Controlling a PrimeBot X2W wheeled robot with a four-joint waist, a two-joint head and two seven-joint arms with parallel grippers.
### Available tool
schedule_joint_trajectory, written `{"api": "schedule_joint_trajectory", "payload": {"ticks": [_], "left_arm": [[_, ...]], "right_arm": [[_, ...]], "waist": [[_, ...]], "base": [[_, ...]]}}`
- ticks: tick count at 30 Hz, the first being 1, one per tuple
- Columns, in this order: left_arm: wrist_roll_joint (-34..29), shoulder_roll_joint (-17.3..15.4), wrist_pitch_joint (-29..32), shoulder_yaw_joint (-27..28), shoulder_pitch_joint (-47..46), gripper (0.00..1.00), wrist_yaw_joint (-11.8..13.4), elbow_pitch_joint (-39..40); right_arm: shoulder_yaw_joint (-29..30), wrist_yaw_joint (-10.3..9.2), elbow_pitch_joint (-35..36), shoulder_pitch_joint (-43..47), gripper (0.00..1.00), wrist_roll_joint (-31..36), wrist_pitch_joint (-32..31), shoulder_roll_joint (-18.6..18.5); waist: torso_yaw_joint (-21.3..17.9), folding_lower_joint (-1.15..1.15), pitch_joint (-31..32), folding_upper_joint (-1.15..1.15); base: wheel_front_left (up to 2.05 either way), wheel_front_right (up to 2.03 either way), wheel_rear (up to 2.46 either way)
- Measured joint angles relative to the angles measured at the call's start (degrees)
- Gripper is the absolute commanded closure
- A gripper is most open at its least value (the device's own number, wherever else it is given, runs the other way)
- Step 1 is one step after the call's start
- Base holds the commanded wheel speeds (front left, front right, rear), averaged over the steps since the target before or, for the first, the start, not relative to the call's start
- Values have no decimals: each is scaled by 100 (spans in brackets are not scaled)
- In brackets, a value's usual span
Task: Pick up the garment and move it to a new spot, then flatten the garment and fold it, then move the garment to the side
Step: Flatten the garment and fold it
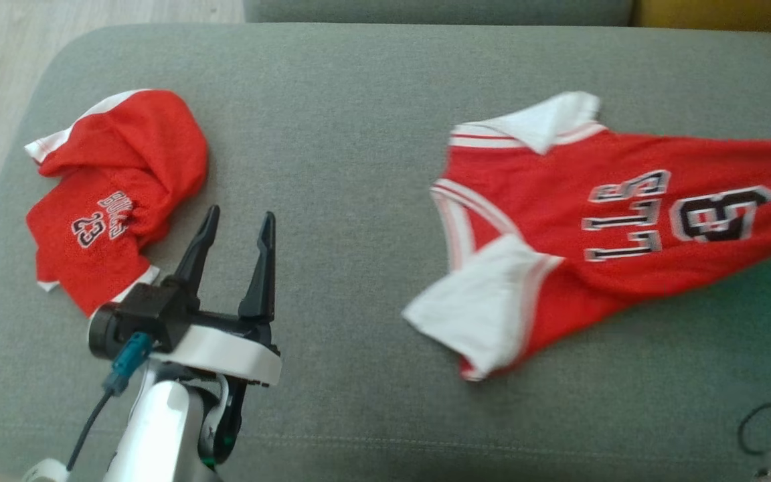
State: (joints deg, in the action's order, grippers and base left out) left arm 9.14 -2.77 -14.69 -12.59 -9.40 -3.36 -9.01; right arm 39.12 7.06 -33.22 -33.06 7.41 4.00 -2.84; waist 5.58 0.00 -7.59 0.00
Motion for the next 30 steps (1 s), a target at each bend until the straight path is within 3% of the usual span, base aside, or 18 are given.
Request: {"api": "schedule_joint_trajectory", "payload": {"ticks": [5, 10, 21, 22, 23, 24, 30], "left_arm": [[3, 5, 0, -92, 30, 0, 0, -1], [109, 8, 0, -172, 20, 0, 3, -15], [180, 12, 0, -389, -158, 0, 35, -73], [190, 13, 0, -403, -199, 0, 35, -73], [221, 15, 0, -416, -235, 0, 37, -73], [227, 15, 0, -421, -266, 0, 41, -73], [234, 16, 0, -424, -288, 0, 65, -88]], "right_arm": [[-557, 0, 1050, -2, 100, 425, -637, 0], [-1459, 0, 1191, -44, 100, 951, -1054, 1], [-2695, 0, -580, -829, 100, 1421, -887, -32], [-2861, 0, -809, -899, 80, 1423, -825, -53], [-3044, 0, -1048, -959, 29, 1405, -762, -58], [-3216, 0, -1293, -1010, 0, 1325, -709, -57], [-3889, 1, -2269, -1203, 0, 994, -463, -58]], "waist": [[161, 0, -55, 0], [359, 0, -205, 0], [786, 0, -638, 0], [816, 0, -662, 0], [840, 0, -682, 0], [856, 0, -702, 0], [791, 0, -735, 0]], "base": [[0, 0, 0], [0, 0, 0], [0, 0, 0], [0, 0, 0], [0, 0, 0], [0, 0, 0], [0, 0, 0]]}}
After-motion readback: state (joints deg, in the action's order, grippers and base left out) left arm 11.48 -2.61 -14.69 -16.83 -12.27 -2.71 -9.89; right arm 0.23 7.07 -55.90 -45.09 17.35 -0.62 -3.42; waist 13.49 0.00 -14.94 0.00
